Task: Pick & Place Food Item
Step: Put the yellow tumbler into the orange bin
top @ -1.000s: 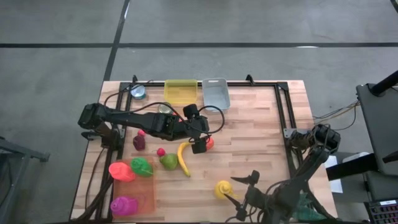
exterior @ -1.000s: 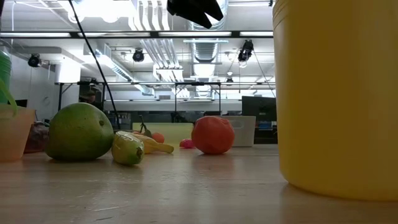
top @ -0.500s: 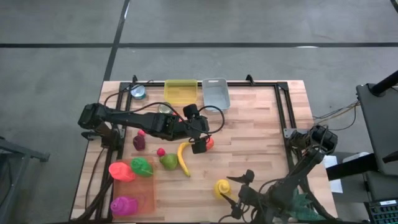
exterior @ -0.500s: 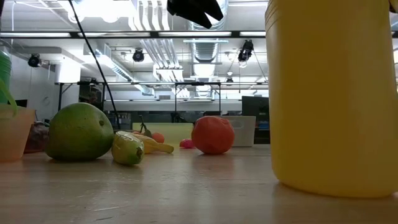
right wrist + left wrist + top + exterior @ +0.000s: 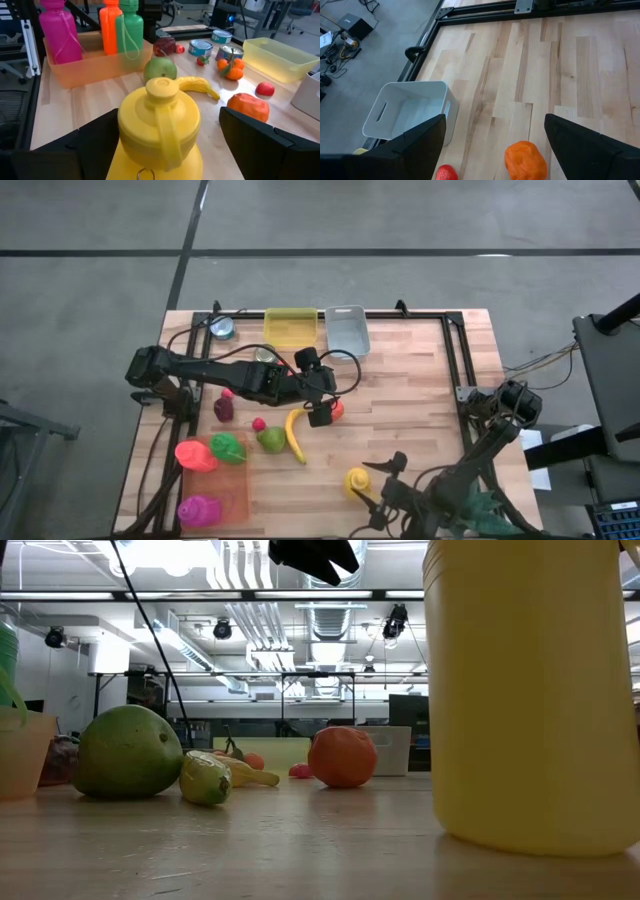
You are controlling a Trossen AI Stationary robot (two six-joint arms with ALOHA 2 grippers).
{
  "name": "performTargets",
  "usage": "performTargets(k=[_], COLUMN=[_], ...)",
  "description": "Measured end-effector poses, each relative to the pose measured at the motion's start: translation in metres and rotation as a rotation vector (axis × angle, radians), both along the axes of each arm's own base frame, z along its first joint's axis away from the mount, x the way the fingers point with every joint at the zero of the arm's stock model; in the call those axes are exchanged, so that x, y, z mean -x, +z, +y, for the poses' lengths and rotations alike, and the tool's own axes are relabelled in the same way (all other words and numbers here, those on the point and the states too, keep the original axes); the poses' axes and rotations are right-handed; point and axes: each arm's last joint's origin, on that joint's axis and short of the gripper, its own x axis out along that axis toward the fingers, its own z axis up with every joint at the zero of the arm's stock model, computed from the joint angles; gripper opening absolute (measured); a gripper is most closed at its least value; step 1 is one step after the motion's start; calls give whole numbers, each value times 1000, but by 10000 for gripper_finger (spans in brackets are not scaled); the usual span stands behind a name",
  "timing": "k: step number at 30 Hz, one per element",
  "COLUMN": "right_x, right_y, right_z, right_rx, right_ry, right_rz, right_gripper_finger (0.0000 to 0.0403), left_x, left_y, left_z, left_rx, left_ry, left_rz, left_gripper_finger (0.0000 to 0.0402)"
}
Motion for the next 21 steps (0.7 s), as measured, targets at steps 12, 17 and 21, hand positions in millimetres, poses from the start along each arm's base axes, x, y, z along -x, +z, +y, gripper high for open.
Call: performTargets(k=[12, 17, 21], right_x=[-1, -3, -4], right_y=[0, 1, 1], right_z=[-1, 0, 0], right_rx=[8, -3, -11], right_ry=[7, 13, 14], right_rz=[13, 10, 3], right_gripper_finger=[214, 215, 219], left_x=[0, 0, 0], left_y=[0, 0, 0], left_z=[0, 0, 0], left_rx=[0, 0, 0], left_ry=[0, 0, 0], left_rz=[0, 0, 0], left_gripper_finger=[342, 342, 342])
